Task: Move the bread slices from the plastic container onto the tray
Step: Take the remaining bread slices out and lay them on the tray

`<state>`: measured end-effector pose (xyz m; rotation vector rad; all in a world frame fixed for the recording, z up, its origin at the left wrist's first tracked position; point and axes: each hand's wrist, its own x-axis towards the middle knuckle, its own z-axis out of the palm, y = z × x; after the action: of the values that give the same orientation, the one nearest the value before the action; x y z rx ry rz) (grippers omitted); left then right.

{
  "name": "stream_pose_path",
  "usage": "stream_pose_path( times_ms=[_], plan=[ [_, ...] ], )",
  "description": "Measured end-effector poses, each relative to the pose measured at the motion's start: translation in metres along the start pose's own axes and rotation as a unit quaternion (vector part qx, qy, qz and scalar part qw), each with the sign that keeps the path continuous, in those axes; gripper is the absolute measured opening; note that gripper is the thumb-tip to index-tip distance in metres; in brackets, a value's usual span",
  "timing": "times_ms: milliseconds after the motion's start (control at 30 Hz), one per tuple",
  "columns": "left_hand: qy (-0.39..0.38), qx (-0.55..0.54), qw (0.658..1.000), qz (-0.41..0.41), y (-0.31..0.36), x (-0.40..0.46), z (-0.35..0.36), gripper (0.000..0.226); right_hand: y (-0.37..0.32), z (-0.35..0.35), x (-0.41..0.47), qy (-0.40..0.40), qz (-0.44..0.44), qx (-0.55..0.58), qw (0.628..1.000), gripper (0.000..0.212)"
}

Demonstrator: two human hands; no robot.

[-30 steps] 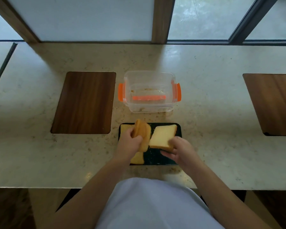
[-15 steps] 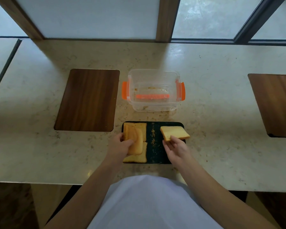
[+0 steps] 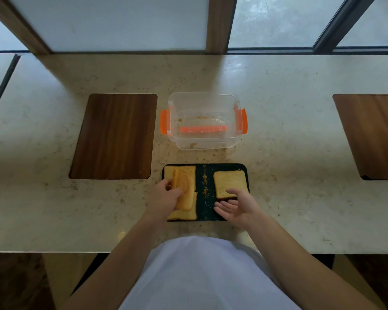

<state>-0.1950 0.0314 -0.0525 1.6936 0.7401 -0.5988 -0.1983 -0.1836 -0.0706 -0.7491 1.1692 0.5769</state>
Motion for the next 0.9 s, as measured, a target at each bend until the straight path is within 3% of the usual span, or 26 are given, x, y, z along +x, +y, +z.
stream_pose_path(
  times_ms=[300, 700, 800, 900],
  plan=[
    [-0.002, 0.017, 1.000, 0.005, 0.002, 0.004, 0.006, 0.063, -0.013, 0.011, 0.004, 0.001, -0.015, 0.019, 1.000, 0.064],
    [-0.015, 0.052, 0.998, 0.025, 0.006, 0.007, 0.013, 0.061, -0.023, 0.005, 0.012, -0.019, 0.002, -0.120, 0.993, 0.055],
    [-0.044, 0.081, 0.994, 0.054, 0.012, 0.003, 0.017, 0.057, -0.018, 0.000, 0.008, -0.072, -0.039, -0.273, 0.959, 0.050],
    [-0.131, 0.160, 0.970, 0.124, 0.024, -0.002, 0.021, 0.038, -0.022, -0.001, 0.002, -0.109, -0.215, -0.438, 0.866, 0.062]
  ],
)
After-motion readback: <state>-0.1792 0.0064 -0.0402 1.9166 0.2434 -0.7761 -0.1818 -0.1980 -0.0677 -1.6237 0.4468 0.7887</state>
